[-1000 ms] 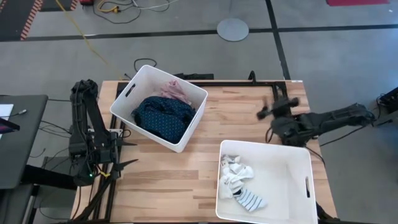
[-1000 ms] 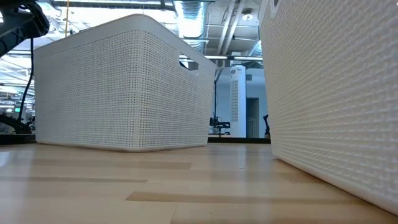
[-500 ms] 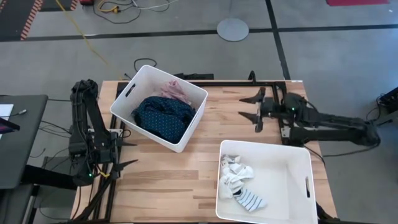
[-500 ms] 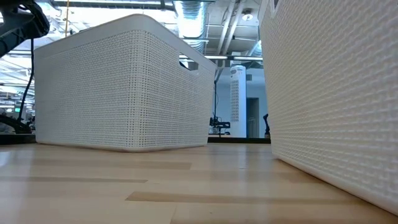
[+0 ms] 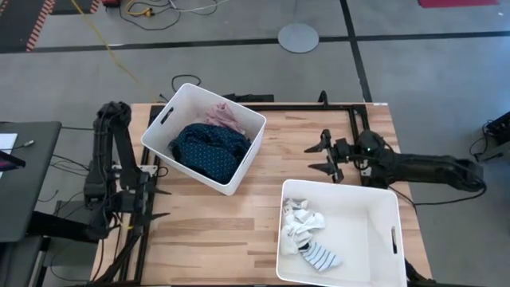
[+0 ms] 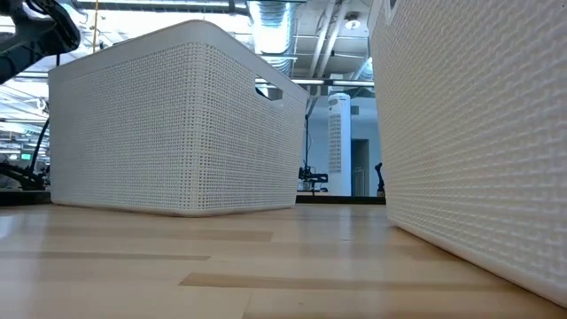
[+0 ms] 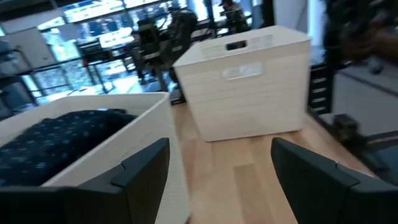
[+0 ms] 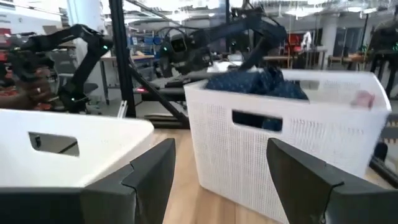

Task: Sort clothes
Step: Return to Home Position

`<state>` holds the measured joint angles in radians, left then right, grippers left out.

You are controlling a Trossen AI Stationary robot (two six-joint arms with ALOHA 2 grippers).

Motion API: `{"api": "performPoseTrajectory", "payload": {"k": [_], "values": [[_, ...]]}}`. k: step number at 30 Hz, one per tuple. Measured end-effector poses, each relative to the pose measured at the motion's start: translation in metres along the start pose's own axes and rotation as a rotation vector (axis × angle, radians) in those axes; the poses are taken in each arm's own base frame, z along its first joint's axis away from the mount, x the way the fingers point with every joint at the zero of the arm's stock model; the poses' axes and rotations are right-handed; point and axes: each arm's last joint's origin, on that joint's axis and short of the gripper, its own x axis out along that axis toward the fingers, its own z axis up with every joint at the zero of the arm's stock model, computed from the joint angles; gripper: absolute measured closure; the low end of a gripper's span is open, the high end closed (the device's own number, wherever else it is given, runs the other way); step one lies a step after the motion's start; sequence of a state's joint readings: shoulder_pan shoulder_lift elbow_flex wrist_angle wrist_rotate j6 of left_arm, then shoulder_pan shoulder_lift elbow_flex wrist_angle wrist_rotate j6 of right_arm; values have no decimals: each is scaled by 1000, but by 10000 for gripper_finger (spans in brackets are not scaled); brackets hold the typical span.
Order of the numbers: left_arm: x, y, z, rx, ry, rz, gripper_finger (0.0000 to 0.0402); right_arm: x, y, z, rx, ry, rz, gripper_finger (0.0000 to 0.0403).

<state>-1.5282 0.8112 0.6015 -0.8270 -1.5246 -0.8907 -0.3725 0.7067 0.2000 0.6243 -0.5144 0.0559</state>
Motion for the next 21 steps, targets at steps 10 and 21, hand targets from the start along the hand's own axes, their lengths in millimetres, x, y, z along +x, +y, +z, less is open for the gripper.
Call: {"api": "performPoseTrajectory", "payload": {"k": [10,21], "values": [[-2,1,-27,-72,-2,-16,127,-8,-7,-14,29,32,-56,133],[1,14,-29,-206,9,-3,127,-8,-7,-11,56,5,-64,133]]}}
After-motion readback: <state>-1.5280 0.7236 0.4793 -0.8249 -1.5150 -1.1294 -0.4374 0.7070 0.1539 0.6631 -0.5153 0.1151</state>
